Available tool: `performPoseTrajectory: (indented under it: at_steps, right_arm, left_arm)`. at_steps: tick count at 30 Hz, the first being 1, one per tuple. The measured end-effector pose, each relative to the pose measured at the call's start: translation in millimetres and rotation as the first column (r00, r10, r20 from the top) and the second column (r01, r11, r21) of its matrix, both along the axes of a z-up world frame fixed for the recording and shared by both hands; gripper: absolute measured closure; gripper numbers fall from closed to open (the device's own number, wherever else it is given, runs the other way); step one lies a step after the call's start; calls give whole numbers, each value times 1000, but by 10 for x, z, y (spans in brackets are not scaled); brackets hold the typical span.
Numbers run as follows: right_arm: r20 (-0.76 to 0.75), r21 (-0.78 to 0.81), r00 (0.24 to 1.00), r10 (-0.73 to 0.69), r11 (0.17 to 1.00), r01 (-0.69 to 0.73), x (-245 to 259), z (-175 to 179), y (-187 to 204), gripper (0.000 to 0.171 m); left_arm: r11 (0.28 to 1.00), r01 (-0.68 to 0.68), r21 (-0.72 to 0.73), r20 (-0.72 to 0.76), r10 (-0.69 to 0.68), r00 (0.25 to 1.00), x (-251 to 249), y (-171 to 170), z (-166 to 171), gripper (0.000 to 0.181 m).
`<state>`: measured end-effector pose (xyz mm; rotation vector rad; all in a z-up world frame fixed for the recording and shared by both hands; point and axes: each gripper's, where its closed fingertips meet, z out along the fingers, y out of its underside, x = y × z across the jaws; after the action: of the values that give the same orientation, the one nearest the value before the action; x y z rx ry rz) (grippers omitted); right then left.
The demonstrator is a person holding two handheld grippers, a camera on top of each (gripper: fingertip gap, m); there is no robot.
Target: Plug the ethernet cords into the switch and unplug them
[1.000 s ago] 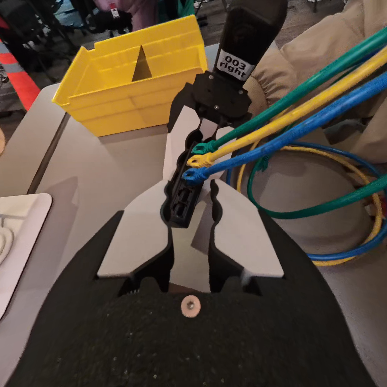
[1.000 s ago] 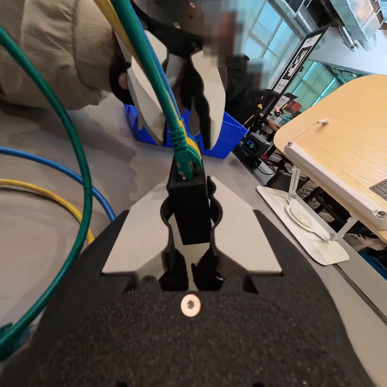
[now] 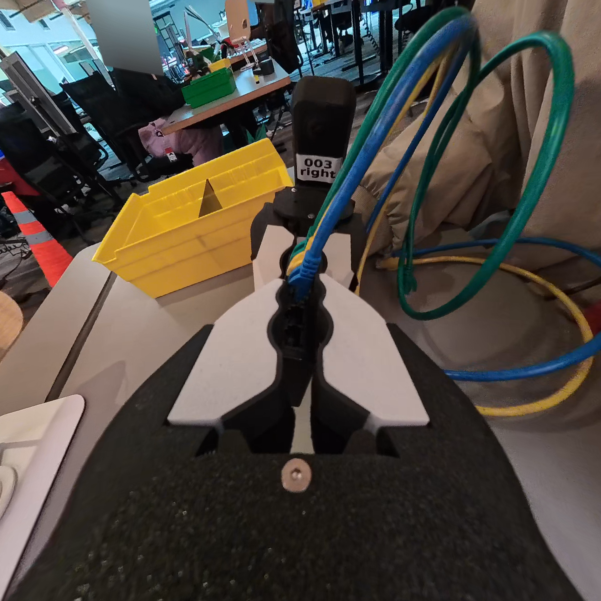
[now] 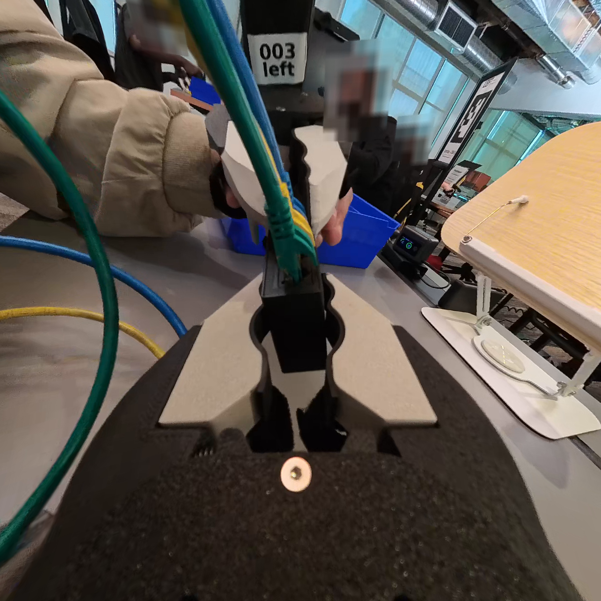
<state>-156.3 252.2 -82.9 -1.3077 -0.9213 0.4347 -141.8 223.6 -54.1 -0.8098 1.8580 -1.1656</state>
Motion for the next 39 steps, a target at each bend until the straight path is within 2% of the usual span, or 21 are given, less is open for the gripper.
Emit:
performPoseTrajectory:
  at_steps: [7,18,28,29,30,31,33,34,36,39]
  right_arm:
    - [65,-9,998,-1,1000,1,-33,-84,-9,144]
    - [56,-81,998,9,997,-4,-28,-195,48,144]
    - [108,-157,992,63,987,-45,-72,-302,-6,144]
    - [136,-161,989,49,987,-27,-51,-342,20,145]
    - [259,-196,966,7,980,45,26,-539,82,144]
    - [339,-210,940,-29,972,106,93,-670,121,144]
    - [294,-135,953,-74,984,118,111,-535,159,144]
    - [291,-89,951,-109,986,141,152,-453,200,144]
    - [383,3,895,-229,969,247,313,-401,315,144]
    - [430,108,831,-353,934,341,507,-318,410,144]
  left_arm:
    - [999,24,-23,-43,-25,999,-38,18,-82,169]
    - [1000,-17,2,-58,17,998,-3,76,-148,170]
    - [997,-23,-79,-46,19,999,-40,49,-206,170]
    - [994,-20,-105,-20,18,1000,-37,40,-163,169]
    - [981,-9,-193,50,19,999,-33,28,8,169]
    - [971,-47,-233,47,60,997,-14,82,84,169]
    - [973,-156,-172,-84,143,986,-12,200,-20,167]
    - [969,-184,-163,-90,171,981,-40,220,8,168]
    - [957,-242,-157,-101,228,968,-121,267,67,168]
    - [950,-281,-133,-46,277,960,-267,287,162,168]
